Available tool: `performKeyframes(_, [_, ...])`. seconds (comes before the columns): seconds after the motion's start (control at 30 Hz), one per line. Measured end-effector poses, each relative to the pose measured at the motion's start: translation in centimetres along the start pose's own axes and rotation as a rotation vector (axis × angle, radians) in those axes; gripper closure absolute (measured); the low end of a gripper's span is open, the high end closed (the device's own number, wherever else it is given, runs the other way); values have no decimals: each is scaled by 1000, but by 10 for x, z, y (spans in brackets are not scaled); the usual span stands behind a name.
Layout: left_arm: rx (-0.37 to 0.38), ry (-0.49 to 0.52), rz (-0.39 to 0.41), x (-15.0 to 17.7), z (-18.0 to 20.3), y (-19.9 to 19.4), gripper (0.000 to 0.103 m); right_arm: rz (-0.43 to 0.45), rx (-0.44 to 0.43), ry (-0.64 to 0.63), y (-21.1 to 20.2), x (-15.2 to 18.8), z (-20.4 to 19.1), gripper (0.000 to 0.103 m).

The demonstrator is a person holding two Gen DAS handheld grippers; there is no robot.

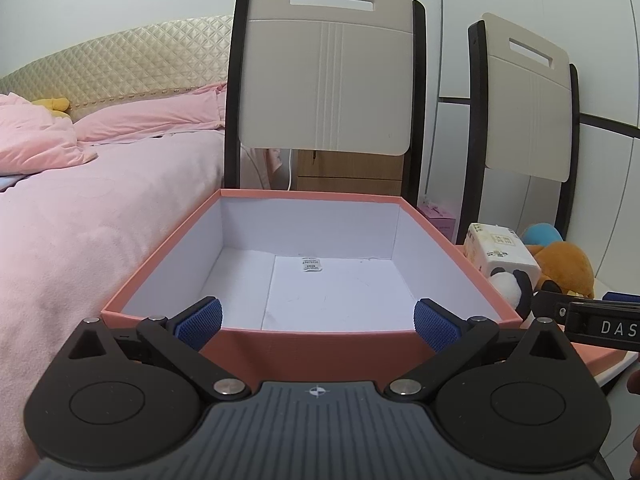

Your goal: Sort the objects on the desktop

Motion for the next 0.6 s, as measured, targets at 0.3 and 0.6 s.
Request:
performKeyframes(0.3, [-3,-4,1,0,-3,1,0,4,2,-7,1,1,-1,0])
performKeyframes(0.6, [-4,-6,3,0,-4,1,0,3,1,-13,1,2,-2,0])
Point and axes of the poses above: each gripper's, at about its wrist camera, not at the fingertips, and y roughly the way its jaws point, z to its right, x to its underside, the point moved 9 cm from there along y, roughly the way its jaws point, and after that the axes turned 5 degrees about -z, right-handed, at the moved point
